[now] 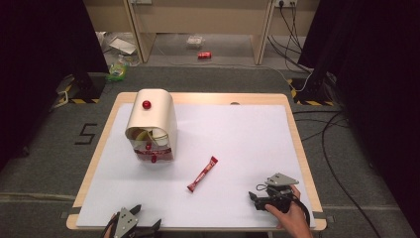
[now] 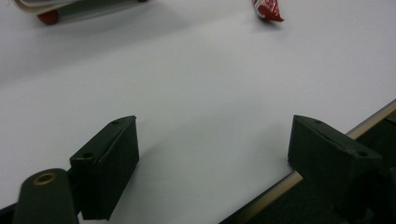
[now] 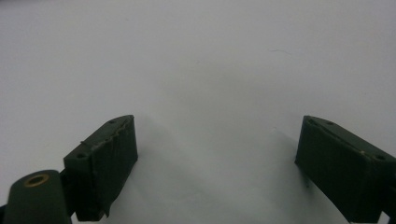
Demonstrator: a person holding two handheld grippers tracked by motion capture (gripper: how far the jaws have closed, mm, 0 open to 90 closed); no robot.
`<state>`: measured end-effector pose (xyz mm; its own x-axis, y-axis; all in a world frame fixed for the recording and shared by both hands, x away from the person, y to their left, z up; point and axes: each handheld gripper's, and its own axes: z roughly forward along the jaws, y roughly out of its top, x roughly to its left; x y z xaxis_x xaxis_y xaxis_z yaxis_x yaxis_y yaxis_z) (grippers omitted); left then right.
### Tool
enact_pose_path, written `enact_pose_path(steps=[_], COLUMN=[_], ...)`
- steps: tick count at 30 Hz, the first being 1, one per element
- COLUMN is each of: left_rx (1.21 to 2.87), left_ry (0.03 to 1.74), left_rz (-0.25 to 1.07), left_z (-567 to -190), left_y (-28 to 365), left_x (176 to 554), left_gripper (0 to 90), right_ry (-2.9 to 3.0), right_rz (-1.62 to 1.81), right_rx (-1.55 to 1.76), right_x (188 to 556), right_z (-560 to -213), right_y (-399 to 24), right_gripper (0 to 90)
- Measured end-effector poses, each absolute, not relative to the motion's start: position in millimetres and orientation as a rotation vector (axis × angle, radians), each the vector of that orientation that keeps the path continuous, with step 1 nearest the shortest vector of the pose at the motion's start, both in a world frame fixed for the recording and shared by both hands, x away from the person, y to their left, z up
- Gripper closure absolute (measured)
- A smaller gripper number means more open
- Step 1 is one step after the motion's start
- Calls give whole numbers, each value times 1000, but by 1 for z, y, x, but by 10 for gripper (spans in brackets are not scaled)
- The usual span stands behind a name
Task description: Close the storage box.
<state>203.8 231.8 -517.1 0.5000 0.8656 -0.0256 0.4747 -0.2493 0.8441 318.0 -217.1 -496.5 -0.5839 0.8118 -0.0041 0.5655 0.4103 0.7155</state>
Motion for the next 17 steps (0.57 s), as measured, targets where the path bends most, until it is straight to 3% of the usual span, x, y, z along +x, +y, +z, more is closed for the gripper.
enact_pose_path(steps=[17], left_rx=[1871], left_ry=[1120], left_rz=[585], left_z=[-520], left_y=[231], left_x=[203], left_gripper=[151], right_ry=[2320], right_rz=[974], right_rx=[1186], right_x=[318], right_z=[-497], right_y=[-217], right_gripper=[129])
